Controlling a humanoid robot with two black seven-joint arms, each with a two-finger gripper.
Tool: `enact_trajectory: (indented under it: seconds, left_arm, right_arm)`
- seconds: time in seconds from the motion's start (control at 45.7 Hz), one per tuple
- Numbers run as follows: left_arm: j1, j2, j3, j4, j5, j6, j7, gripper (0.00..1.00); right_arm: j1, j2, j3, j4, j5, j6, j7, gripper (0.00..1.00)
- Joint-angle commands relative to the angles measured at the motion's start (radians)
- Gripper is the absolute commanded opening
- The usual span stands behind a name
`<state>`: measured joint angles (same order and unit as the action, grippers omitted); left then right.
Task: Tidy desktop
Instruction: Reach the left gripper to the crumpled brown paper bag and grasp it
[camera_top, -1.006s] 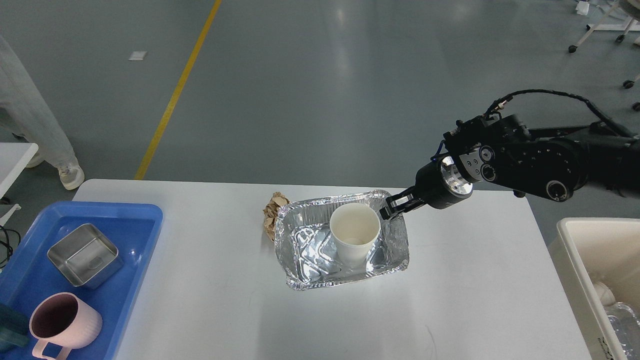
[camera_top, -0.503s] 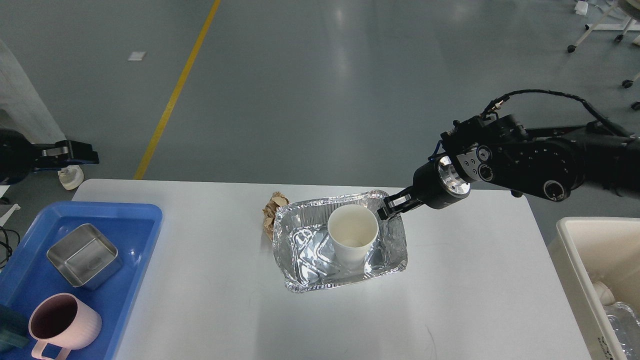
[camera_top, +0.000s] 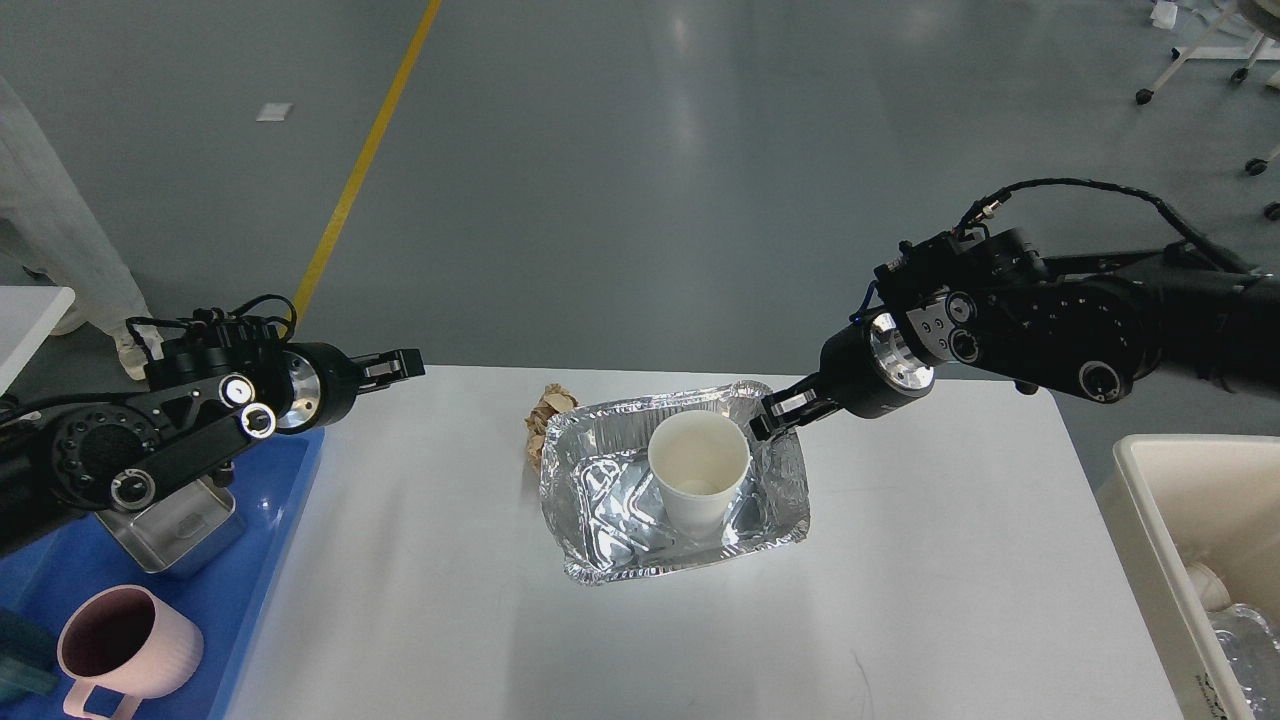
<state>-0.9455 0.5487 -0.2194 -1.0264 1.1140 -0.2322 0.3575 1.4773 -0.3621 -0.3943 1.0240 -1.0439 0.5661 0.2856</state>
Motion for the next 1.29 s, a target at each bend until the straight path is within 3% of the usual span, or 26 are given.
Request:
enact_trajectory:
  seconds: [0.0,0.306,0.481,0.787,0.984,1.05,1.181,1.269]
  left_arm:
    - [0.036,-0.121,0.000,0.091,0.073,0.047,-0.002,0.71]
    - [0.074,-0.266,0.000,0.180,0.084,0.109,-0.009,0.71]
    - [0.112,-0.314,0.002,0.183,0.086,0.218,-0.018,0.71]
    - [0.116,-0.427,0.002,0.279,0.083,0.221,-0.025,0.71]
    - [0.116,-0.486,0.000,0.371,0.066,0.226,-0.097,0.69]
    - [0.116,-0.500,0.000,0.388,0.066,0.226,-0.114,0.63]
    - [0.117,-0.504,-0.002,0.391,0.063,0.211,-0.127,0.38]
    - [0.126,-0.504,-0.002,0.391,0.060,0.209,-0.135,0.28]
  right_arm:
    - [0.000,0.002,0.000,-0.001,0.001,0.000,0.000,0.00]
    - [0.000,0.002,0.000,-0.009,0.001,0.000,0.000,0.00]
    - [0.000,0.002,0.000,-0.007,0.001,0.000,0.001,0.00]
    - [0.000,-0.003,0.000,-0.007,0.001,0.000,0.001,0.00]
    - [0.000,-0.005,0.000,-0.007,0.001,0.000,0.001,0.00]
    - [0.000,-0.005,0.000,-0.007,0.001,-0.002,0.001,0.00]
    - [0.000,-0.005,0.000,-0.007,0.001,-0.002,0.001,0.00]
    - [0.000,-0.008,0.000,-0.007,0.002,0.000,0.001,0.00]
